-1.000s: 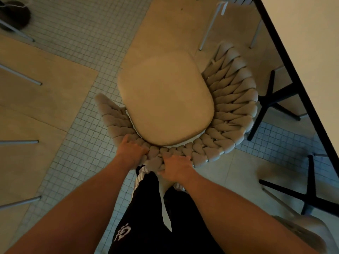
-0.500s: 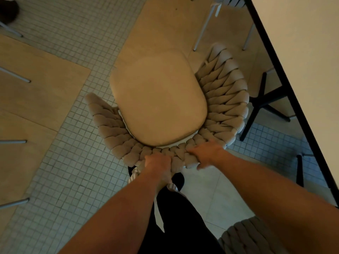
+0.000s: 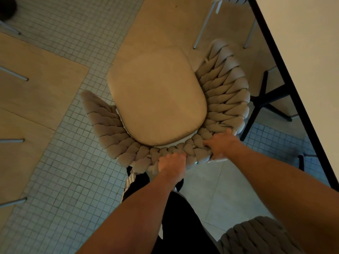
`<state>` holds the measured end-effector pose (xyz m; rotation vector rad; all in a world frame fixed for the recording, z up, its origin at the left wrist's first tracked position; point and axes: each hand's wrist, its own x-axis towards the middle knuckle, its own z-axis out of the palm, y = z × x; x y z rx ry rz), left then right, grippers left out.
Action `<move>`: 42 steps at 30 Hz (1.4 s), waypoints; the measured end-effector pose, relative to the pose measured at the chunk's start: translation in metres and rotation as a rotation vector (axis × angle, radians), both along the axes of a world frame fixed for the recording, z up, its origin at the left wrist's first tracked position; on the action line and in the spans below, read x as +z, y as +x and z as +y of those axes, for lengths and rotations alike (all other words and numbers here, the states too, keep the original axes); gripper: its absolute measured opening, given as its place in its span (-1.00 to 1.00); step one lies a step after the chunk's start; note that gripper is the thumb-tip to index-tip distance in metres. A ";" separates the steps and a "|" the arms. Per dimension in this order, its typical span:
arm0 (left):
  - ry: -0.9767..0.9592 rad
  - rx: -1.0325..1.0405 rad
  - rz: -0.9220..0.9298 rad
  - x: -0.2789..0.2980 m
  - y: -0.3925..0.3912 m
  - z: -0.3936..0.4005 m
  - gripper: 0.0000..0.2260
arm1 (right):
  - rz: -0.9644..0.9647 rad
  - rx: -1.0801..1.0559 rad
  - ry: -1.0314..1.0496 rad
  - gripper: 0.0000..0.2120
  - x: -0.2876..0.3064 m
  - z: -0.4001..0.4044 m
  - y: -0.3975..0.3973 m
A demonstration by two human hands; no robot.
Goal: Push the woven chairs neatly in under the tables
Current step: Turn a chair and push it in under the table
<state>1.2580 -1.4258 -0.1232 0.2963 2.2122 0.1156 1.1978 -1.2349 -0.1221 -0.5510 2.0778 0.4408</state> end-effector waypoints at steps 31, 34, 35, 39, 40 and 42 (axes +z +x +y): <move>-0.420 -0.509 -0.050 0.025 -0.055 -0.150 -0.58 | -0.113 -0.500 -0.354 -0.33 0.014 -0.151 0.070; -0.347 -0.436 -0.111 0.020 -0.049 -0.137 -0.34 | -0.093 -0.355 -0.347 -0.39 0.012 -0.132 0.070; -0.302 -0.425 -0.100 0.015 -0.045 -0.133 -0.26 | -0.080 -0.311 -0.343 -0.41 0.012 -0.125 0.070; -0.165 -0.340 -0.115 0.002 -0.022 -0.096 -0.32 | -0.059 -0.176 -0.265 -0.35 0.007 -0.092 0.060; -0.127 -0.313 -0.097 0.003 -0.017 -0.085 -0.35 | -0.066 -0.149 -0.229 -0.33 0.006 -0.082 0.056; -0.050 -0.250 -0.056 0.002 -0.010 -0.067 -0.38 | -0.056 -0.091 -0.176 -0.30 0.003 -0.062 0.048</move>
